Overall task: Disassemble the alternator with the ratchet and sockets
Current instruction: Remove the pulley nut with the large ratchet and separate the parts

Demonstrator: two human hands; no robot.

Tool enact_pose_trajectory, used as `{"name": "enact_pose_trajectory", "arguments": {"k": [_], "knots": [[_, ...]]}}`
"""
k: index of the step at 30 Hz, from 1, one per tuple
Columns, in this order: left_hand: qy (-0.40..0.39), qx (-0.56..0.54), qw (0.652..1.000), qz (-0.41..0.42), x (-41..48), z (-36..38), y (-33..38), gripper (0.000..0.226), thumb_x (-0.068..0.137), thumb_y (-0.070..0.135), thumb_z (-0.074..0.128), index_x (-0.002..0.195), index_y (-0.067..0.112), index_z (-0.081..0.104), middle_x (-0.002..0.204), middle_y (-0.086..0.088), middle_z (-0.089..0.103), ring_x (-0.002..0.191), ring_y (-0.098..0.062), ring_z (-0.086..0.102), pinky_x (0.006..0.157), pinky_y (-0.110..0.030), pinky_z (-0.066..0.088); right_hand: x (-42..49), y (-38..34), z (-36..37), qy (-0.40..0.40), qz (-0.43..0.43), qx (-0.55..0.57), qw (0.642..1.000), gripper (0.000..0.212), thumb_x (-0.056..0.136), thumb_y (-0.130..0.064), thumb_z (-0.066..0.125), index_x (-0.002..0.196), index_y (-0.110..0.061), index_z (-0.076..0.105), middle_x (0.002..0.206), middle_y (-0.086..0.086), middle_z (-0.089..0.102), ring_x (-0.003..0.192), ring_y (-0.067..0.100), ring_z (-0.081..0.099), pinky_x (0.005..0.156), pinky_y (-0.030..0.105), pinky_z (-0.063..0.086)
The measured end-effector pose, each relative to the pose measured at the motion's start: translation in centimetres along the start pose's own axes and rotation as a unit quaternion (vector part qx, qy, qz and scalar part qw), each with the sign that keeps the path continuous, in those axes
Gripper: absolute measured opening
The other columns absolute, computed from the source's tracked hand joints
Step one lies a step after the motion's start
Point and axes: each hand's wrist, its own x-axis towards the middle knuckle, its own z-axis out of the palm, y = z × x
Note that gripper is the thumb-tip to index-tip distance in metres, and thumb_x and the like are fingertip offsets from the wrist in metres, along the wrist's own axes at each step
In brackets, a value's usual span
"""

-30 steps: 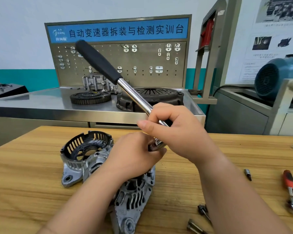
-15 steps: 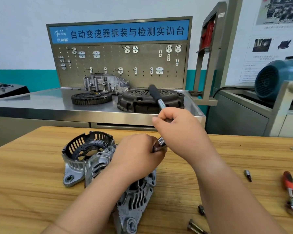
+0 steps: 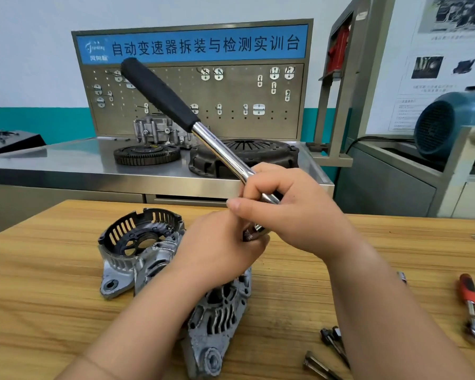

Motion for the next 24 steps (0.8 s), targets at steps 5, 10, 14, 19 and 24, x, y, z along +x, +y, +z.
{"name": "enact_pose_trajectory", "arguments": {"k": [5,10,14,19,24], "knots": [[-0.001,0.028,0.998,-0.051,0.1,0.1,0.4,0.04,0.083,0.037,0.046,0.05,0.019,0.031,0.044,0.003,0.034,0.045,-0.017,0.034,0.043,-0.027,0.021,0.2,0.1,1.4,0.099,0.051,-0.08,0.991,0.032,0.087,-0.033,0.063,0.065,-0.012,0.055,0.065,0.001,0.055,0.064,0.012,0.051,0.064,0.034,0.046],[-0.002,0.038,0.998,-0.051,0.0,0.2,0.7,0.046,0.084,0.032,0.05,0.048,0.018,0.026,0.042,0.0,0.028,0.045,-0.022,0.032,0.043,-0.028,0.02,0.2,0.6,1.4,0.12,0.141,-0.165,0.969,0.024,0.09,-0.032,0.054,0.074,-0.015,0.057,0.056,-0.002,0.054,0.061,0.015,0.054,0.058,0.034,0.048],[-0.006,0.057,0.998,-0.031,0.0,0.6,0.8,0.04,0.087,0.034,0.048,0.054,0.018,0.032,0.048,0.0,0.038,0.049,-0.018,0.037,0.045,-0.028,0.024,0.2,1.1,0.3,0.072,0.222,-0.18,0.956,0.025,0.09,-0.039,0.051,0.076,-0.019,0.057,0.062,-0.003,0.061,0.068,0.018,0.062,0.064,0.036,0.054],[0.004,0.04,0.999,-0.036,0.1,0.5,0.4,0.04,0.086,0.036,0.05,0.054,0.017,0.037,0.049,0.0,0.044,0.051,-0.019,0.043,0.045,-0.028,0.026,0.2,1.0,0.3,0.073,0.154,-0.145,0.975,0.032,0.088,-0.045,0.057,0.071,-0.018,0.06,0.061,-0.003,0.06,0.064,0.009,0.056,0.063,0.033,0.05],[0.005,0.028,0.998,-0.057,0.1,0.3,0.0,0.039,0.084,0.042,0.052,0.055,0.019,0.042,0.051,0.002,0.049,0.054,-0.016,0.049,0.046,-0.026,0.027,0.3,0.7,0.5,0.055,0.029,-0.02,0.998,0.035,0.088,-0.026,0.065,0.062,-0.003,0.056,0.059,0.0,0.049,0.059,0.005,0.046,0.06,0.018,0.04]]}}
